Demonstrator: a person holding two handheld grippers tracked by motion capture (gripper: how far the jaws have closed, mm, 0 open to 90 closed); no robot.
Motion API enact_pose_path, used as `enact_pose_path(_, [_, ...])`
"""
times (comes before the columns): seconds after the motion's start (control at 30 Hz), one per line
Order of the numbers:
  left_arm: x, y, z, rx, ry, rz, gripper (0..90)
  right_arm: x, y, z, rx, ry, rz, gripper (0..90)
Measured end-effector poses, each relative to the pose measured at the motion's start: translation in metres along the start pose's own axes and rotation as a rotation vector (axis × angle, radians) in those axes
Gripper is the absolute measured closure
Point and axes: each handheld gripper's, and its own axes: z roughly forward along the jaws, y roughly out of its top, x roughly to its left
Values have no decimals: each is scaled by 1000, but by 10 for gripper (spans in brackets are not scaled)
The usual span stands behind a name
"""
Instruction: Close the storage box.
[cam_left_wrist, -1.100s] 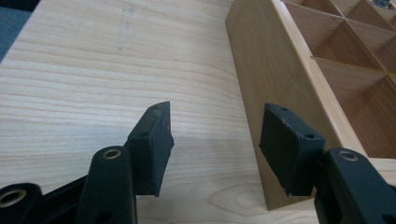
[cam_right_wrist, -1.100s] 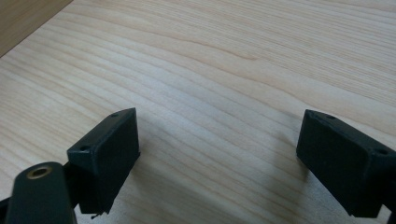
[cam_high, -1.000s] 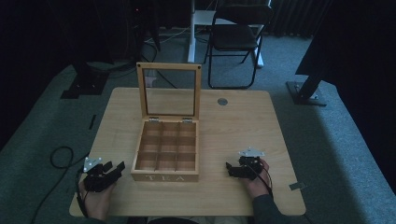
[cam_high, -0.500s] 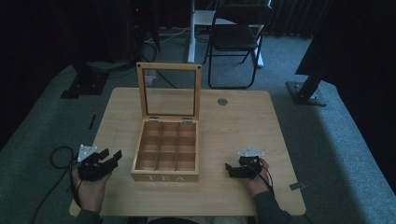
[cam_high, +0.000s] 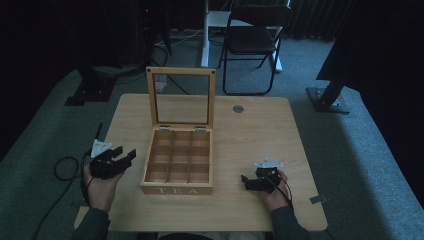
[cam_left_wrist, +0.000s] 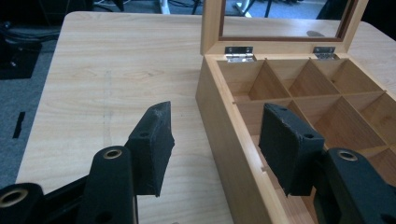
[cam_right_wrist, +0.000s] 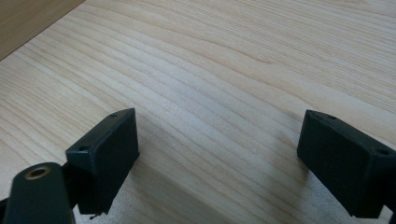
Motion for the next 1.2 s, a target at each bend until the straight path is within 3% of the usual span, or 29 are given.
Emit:
enact_pose_path(0.3, [-1, 14, 12, -3, -24, 19, 451, 0, 0, 0, 0, 0, 0, 121])
enact_pose_path(0.57, [1, 31, 18, -31, -11, 56, 451, 0, 0, 0, 0, 0, 0, 121])
enact_pose_path(0.77, [8, 41, 28, -29, -18, 53, 460, 0, 0, 0, 0, 0, -1, 121])
enact_pose_path(1.2, [2, 62, 48, -11, -24, 96, 448, 0, 0, 0, 1, 0, -1, 121])
